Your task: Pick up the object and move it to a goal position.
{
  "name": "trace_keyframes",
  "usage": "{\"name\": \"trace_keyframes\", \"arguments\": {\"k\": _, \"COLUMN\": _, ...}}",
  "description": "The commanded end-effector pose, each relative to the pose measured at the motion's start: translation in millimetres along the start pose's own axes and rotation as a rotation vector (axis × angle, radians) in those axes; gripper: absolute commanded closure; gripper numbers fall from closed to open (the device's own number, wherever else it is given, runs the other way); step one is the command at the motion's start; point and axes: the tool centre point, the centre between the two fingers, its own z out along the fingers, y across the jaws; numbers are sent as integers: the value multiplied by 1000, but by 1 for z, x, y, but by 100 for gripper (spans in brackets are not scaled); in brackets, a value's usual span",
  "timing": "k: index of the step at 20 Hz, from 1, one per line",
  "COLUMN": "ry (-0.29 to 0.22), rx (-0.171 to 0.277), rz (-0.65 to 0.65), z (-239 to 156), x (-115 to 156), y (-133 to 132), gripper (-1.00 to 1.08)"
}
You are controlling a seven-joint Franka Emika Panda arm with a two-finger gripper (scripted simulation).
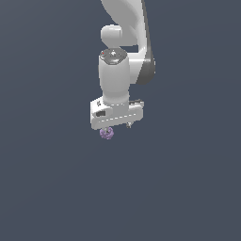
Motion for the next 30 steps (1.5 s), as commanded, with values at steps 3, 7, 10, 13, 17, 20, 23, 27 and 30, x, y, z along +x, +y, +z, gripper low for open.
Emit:
{"name": "trace_keyframes", "arguments": {"k": 3, "ry": -11, "rx": -2, "rz": -109, "z": 9, "x": -10, "y": 7, "gripper": -92}}
{"name": "trace_keyframes", "arguments": {"k": 7, "ry": -21, "rx": -1, "rz": -206, "z": 17, "x": -18, "y": 12, "gripper": -92}}
{"name": "trace_keyframes", "arguments": {"k": 10, "ry": -28, "rx": 0, "rz": -279, "z": 23, "x": -25, "y": 16, "gripper": -92}}
{"name": "trace_keyframes", "arguments": {"k": 13, "ry": -35, "rx": 2, "rz": -352, "z": 29, "x": -32, "y": 20, "gripper": -92}}
{"name": "trace_keyframes", "arguments": {"k": 17, "ry": -44, "rx": 5, "rz": -450, "z": 36, "x": -41, "y": 24, "gripper": -92}}
{"name": "trace_keyframes", "arguments": {"k": 20, "ry": -50, "rx": 9, "rz": -523, "z": 42, "x": -48, "y": 27, "gripper": -92}}
{"name": "trace_keyframes", "arguments": {"k": 23, "ry": -56, "rx": 13, "rz": -597, "z": 47, "x": -55, "y": 30, "gripper": -92}}
{"name": "trace_keyframes", "arguments": {"k": 27, "ry": -64, "rx": 20, "rz": -695, "z": 54, "x": -64, "y": 34, "gripper": -92}}
{"name": "trace_keyframes", "arguments": {"k": 30, "ry": -69, "rx": 26, "rz": -768, "z": 59, "x": -71, "y": 37, "gripper": -92}}
